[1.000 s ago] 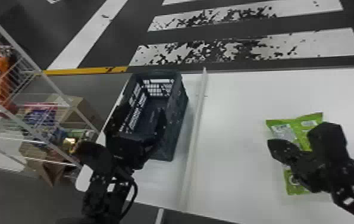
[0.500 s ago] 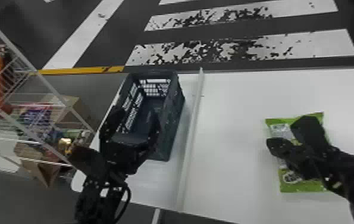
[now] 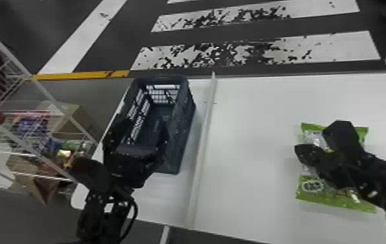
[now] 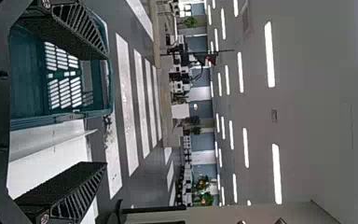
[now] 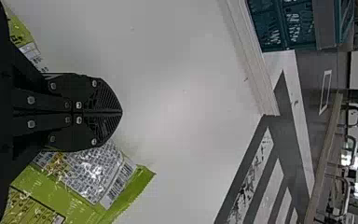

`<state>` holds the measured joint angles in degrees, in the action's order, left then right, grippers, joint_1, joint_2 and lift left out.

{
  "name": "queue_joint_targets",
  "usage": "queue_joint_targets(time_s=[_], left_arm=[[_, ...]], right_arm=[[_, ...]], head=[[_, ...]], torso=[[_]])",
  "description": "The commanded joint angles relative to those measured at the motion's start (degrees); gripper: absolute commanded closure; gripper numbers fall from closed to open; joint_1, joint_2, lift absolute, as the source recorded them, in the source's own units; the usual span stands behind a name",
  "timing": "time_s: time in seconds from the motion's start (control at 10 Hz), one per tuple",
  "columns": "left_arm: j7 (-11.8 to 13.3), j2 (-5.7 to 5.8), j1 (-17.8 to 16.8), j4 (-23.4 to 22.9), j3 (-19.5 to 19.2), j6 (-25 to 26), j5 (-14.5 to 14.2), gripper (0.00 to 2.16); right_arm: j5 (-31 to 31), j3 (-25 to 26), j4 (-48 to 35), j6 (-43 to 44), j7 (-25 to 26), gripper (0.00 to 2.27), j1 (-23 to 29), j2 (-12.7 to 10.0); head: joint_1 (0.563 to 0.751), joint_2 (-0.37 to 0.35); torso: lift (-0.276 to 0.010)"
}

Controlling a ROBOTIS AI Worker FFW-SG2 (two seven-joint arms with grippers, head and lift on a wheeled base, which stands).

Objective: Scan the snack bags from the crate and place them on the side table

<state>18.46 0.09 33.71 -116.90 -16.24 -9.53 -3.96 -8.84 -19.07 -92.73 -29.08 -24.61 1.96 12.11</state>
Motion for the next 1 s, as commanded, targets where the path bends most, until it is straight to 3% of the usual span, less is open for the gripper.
queue_joint_targets(time_s=[0.0,0.9], left_arm=[[0.0,-0.24,-0.2,0.4,0.0,0.0,0.0,0.07],[0.5,-0.24,-0.5,1.6,0.2,0.0,-0.5,0.07]], right_arm=[[0.5,0.7,-1.0,1.0,-0.8,2.24,1.1,0.6],[1.4,2.2,-4.6,-0.2,-2.5,2.24,5.3,2.0]], head=[[0.695,0.277],[0.695,0.279]], torso=[[-0.094],[-0.094]])
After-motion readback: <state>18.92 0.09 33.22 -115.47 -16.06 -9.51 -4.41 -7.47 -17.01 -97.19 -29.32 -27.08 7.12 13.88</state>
